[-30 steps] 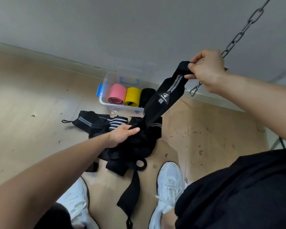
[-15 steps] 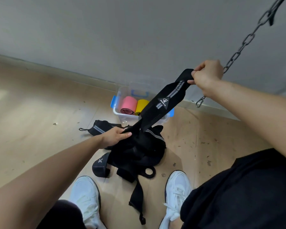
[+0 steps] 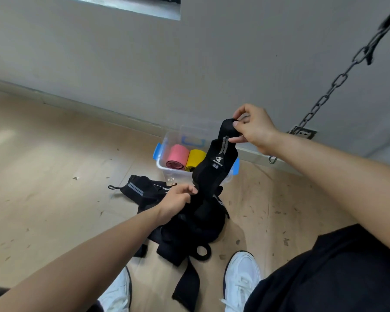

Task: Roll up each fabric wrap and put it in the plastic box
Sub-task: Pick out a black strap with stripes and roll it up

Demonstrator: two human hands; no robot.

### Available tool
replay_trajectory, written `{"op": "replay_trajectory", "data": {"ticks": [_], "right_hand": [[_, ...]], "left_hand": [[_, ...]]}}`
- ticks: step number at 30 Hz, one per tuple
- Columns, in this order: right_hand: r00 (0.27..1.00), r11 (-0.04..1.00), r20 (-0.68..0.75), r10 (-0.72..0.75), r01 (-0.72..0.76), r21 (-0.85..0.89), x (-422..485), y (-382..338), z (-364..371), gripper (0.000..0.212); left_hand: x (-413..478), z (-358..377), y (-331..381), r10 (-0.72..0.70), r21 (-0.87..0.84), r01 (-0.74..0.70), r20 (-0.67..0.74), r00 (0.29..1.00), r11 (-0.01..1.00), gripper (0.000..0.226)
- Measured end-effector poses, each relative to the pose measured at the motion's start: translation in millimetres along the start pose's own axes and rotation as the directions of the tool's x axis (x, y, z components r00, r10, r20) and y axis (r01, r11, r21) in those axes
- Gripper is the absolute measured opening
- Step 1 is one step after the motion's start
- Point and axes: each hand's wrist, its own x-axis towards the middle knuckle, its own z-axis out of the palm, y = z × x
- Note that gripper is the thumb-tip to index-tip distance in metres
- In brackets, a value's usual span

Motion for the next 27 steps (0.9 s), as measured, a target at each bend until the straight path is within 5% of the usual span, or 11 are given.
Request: {"op": "replay_trajectory", "data": {"ticks": [7, 12, 16, 20, 27], "right_hand": [[0.945, 0.959, 0.322, -0.065, 0.148, -0.241, -18, 7, 10, 0.024], [0.839, 0.825, 0.543, -0.039, 0.334, -0.456, -31, 22, 19, 0.048], [0.845, 0.63, 0.524, -0.109, 0.466, -0.622, -32, 29, 22, 0.052], [0.873, 0.697, 0.478, -0.097, 0.402, -0.594, -27, 31, 22, 0.019], [0.888, 0.767, 0.454, -0.067, 0.337, -0.546, -18, 33, -2, 0.016]], "left_hand": [[2, 17, 24, 0.082, -0.245, -0.073, 0.028, 0.996, 0.967, 0.004], [6, 24, 36, 0.161, -0.332, -0.172, -0.061, 0.985, 0.927, 0.012], [5, 24, 40, 0.183, -0.381, -0.185, -0.04, 0.982, 0.906, 0.007], [7, 17, 38, 0.157, -0.398, -0.14, 0.011, 0.987, 0.907, 0.008], [-1, -29, -15, -0.014, -0.269, 0.028, 0.055, 0.998, 0.963, 0.008]]}}
